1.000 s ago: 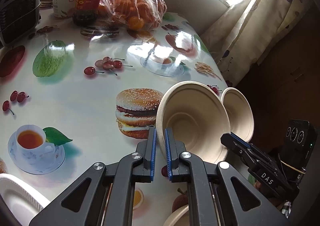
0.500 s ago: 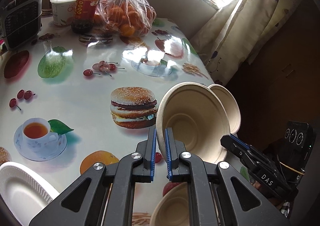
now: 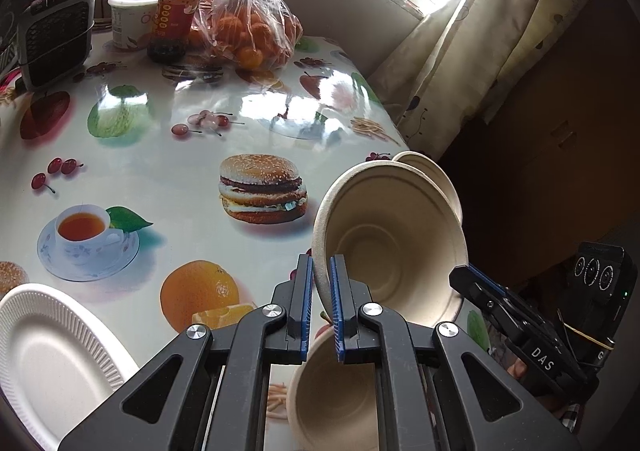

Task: Organize plates and bowls
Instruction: 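Lift the held beige bowls and carry them across the table with both tools, then lower the held bowls onto the table and open both tools, then grasp the next beige bowl rim with the left tool while the right tool grasps another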

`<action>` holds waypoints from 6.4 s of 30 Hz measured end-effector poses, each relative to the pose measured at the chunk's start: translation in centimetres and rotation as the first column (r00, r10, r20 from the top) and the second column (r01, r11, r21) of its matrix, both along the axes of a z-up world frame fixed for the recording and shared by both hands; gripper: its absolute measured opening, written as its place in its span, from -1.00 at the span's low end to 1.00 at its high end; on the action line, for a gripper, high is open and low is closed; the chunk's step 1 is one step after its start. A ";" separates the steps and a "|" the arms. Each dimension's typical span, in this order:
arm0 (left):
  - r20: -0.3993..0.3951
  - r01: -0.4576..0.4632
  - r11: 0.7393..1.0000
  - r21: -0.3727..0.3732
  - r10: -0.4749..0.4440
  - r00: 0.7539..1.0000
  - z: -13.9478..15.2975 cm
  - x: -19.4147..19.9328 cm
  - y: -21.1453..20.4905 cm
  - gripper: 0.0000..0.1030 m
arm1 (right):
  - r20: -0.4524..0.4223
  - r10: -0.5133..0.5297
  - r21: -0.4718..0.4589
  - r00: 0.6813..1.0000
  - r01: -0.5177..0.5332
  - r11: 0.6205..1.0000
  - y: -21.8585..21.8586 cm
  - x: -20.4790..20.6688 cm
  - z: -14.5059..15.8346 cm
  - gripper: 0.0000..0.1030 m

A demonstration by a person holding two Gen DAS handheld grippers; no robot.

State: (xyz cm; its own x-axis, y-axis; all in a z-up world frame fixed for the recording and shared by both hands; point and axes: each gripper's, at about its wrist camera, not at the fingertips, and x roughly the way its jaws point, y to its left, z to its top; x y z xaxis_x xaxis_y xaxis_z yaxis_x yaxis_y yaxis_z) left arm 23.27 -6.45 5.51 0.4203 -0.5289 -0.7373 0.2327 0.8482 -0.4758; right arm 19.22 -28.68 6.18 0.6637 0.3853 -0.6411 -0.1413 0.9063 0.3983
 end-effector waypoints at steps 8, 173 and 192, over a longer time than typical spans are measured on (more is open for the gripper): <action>0.015 0.011 1.000 -0.003 -0.011 1.000 0.7 -2.4 0.5 -0.82 | 0.018 -0.003 0.002 1.000 0.003 1.000 0.5 -2.6 0.5 -0.70; -0.048 0.113 0.975 0.193 -0.106 0.993 -1.5 9.2 -15.5 -0.50 | -0.024 -0.235 -0.148 0.972 0.229 0.962 -15.1 6.2 -2.7 -0.32; -0.116 0.144 0.973 0.179 -0.125 0.985 -3.7 10.8 -16.5 -0.55 | -0.065 -0.219 -0.126 0.973 0.210 0.970 -15.1 8.3 -4.6 -0.64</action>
